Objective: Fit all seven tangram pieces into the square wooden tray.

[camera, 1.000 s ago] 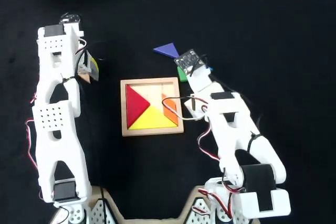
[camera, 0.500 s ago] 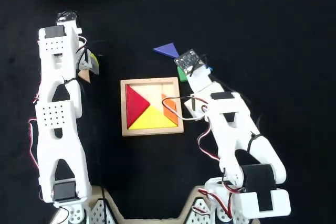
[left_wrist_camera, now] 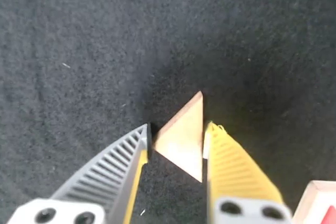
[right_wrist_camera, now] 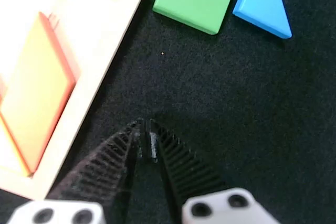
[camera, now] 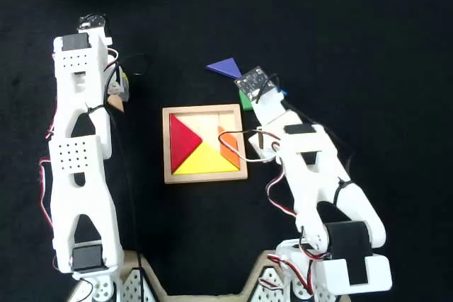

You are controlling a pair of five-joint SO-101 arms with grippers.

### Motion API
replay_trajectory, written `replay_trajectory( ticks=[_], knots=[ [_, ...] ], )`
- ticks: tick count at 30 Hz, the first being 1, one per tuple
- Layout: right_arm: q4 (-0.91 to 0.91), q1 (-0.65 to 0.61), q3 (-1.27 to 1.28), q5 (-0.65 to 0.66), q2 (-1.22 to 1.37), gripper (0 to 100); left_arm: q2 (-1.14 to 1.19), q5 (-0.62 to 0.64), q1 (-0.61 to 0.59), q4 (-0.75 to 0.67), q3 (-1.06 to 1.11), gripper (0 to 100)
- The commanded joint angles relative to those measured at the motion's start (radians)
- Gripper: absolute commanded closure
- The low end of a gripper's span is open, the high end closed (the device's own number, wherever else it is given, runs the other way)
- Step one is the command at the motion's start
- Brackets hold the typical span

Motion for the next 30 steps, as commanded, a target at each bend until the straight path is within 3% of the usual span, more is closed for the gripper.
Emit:
replay_trajectory(
  ticks=[1,11,16,23,30],
  knots=[
    [-0.018,0.017,-0.002,0.008,-0.013,98.7,-0.009,0.011,-0.002,0.012,-0.05,83],
    [-0.018,0.018,-0.002,0.008,-0.013,98.7,-0.009,0.009,-0.001,0.003,-0.059,84],
    [-0.018,0.018,-0.002,0.008,-0.013,98.7,-0.009,0.009,-0.001,0.003,-0.059,90],
    [-0.018,0.018,-0.002,0.008,-0.013,98.7,-0.021,0.009,0.004,0.012,-0.061,87],
    [-0.018,0.025,-0.005,0.006,-0.015,98.7,-0.097,0.021,0.031,0.11,-0.154,87]
  ],
)
